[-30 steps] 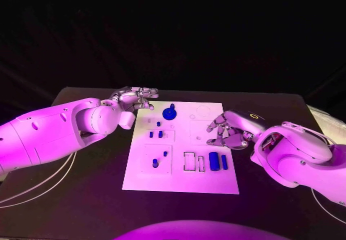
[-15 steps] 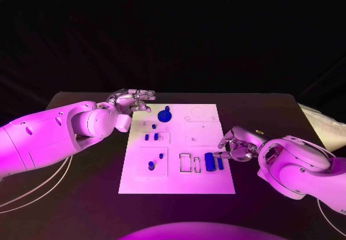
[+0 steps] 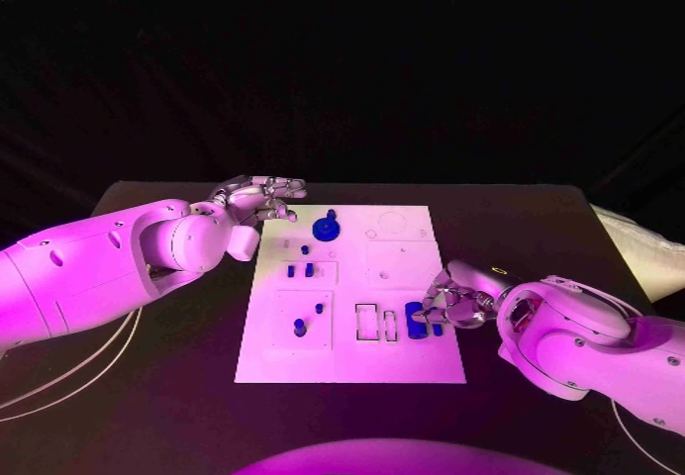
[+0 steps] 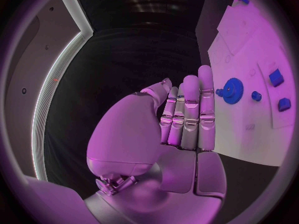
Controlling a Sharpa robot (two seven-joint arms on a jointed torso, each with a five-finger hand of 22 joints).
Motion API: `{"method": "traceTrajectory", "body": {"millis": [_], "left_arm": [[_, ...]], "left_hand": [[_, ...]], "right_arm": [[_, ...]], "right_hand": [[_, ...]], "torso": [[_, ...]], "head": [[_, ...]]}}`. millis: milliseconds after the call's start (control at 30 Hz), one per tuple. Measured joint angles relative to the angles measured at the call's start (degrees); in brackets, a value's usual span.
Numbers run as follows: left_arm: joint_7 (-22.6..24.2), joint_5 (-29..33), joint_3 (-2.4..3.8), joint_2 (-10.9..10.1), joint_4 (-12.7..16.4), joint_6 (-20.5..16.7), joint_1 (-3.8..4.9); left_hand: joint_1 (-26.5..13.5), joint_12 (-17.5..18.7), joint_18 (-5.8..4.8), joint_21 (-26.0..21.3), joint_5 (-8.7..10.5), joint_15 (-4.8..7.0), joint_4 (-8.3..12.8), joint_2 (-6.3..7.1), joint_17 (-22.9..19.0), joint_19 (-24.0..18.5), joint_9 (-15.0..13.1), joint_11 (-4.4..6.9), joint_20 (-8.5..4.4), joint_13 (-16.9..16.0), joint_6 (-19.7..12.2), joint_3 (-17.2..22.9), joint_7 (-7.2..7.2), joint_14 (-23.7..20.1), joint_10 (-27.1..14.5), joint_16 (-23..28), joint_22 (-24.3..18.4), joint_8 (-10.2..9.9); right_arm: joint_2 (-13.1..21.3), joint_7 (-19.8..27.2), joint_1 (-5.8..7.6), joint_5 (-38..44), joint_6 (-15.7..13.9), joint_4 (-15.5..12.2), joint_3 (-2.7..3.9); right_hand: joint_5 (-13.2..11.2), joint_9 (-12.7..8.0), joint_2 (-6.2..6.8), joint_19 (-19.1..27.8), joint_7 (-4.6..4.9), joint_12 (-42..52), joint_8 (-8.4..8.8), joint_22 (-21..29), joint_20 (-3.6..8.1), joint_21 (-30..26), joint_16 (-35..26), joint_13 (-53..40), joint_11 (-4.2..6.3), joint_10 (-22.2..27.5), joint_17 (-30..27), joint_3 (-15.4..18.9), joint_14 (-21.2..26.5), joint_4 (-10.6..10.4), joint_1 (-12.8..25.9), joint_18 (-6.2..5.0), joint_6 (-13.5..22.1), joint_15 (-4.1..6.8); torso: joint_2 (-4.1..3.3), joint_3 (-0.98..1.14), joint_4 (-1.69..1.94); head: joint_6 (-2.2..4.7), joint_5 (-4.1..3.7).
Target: Assemble the parts on the task board
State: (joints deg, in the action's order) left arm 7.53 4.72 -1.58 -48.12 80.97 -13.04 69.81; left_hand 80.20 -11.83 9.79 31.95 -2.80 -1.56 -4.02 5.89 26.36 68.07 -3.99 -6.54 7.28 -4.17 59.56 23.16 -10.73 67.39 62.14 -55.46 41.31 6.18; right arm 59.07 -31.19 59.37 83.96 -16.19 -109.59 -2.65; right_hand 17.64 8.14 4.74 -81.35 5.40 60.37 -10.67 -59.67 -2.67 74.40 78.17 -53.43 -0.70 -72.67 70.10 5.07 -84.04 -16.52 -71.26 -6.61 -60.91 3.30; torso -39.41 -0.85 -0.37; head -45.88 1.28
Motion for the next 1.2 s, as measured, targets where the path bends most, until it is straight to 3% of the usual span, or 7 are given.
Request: {"method": "traceTrajectory", "body": {"millis": [433,733,967,1067,1200], "left_arm": [[-0.06,-0.53,-0.04,0.04,-0.18,0.0,-0.04],[-0.14,-0.69,-0.06,-0.03,-0.2,0.0,-0.1],[-0.21,-0.77,-0.06,-0.06,-0.2,-0.01,-0.12],[-0.24,-0.8,-0.06,-0.07,-0.2,-0.01,-0.13],[-0.27,-0.83,-0.07,-0.08,-0.2,-0.01,-0.13]], "left_hand": [[0.0,-0.38,0.0,0.0,0.0,0.0,0.0,0.0,-0.06,0.0,0.0,0.0,0.0,0.0,0.0,0.0,0.0,0.0,0.0,0.0,-0.07,0.0],[0.0,-0.38,0.0,0.0,0.0,0.0,0.0,0.0,-0.06,0.21,0.0,0.0,-0.21,0.0,0.0,0.0,0.0,0.0,0.0,0.0,-0.07,0.22],[0.0,-0.38,0.0,0.0,0.0,0.0,0.0,0.0,-0.06,0.21,0.0,0.0,-0.21,0.0,0.0,0.0,0.0,0.0,0.0,0.0,-0.07,0.22],[0.0,-0.38,0.0,0.0,0.0,0.0,0.0,0.0,-0.06,0.21,0.0,0.0,-0.21,0.0,0.0,0.0,0.0,0.0,0.0,0.0,-0.07,0.22],[0.0,-0.38,0.0,0.0,0.0,0.0,0.0,0.0,-0.06,0.21,0.0,0.0,-0.21,0.0,0.0,0.0,0.0,0.0,0.0,0.0,-0.06,0.22]], "right_arm": [[-3.03,-1.19,-1.02,4.14,3.41,1.7,0.06],[-4.71,-1.52,-1.92,6.02,3.72,2.65,0.39],[-4.57,-1.59,-2.24,5.28,1.76,2.67,0.33],[-3.91,-1.47,-2.47,3.39,-0.51,2.3,0.28],[-2.62,-0.86,-2.31,-0.35,-4.15,1.47,0.43]], "right_hand": [[0.34,0.57,-0.45,0.0,-0.09,0.86,-0.4,-0.43,0.0,0.4,0.33,-1.48,0.11,-0.49,0.27,0.3,0.0,0.15,-0.45,0.61,-0.52,0.0],[0.48,0.93,-0.62,0.0,-0.35,1.42,-0.65,-0.79,0.0,0.64,0.57,-2.33,-0.09,-0.71,0.49,0.62,0.0,0.15,-0.62,0.59,-0.79,-0.01],[1.88,1.7,-3.33,-0.42,-0.94,4.68,-1.45,-1.61,0.41,1.06,1.26,-6.59,0.42,-2.44,1.47,0.9,0.01,-0.04,-0.62,0.55,-1.77,0.42],[3.39,1.82,-4.68,-0.73,-1.07,6.36,-1.55,-2.53,0.72,1.73,2.11,-8.78,0.74,-3.59,2.68,1.0,0.03,0.08,-1.66,0.53,-2.32,0.85],[4.8,1.78,-5.14,-0.73,-1.12,6.55,-1.55,-2.73,0.72,1.73,2.11,-9.41,1.01,-3.93,3.05,0.77,0.11,0.34,-2.14,0.52,-2.35,0.93]], "torso": [[-0.06,-0.02,0.09],[-0.12,-0.01,0.11],[-0.12,0.02,0.04],[-0.11,0.01,0.04],[-0.09,0.02,0.08]], "head": [[-0.34,-0.08],[-0.52,0.26],[-0.63,0.31],[-0.64,0.29],[-0.63,0.26]]}}
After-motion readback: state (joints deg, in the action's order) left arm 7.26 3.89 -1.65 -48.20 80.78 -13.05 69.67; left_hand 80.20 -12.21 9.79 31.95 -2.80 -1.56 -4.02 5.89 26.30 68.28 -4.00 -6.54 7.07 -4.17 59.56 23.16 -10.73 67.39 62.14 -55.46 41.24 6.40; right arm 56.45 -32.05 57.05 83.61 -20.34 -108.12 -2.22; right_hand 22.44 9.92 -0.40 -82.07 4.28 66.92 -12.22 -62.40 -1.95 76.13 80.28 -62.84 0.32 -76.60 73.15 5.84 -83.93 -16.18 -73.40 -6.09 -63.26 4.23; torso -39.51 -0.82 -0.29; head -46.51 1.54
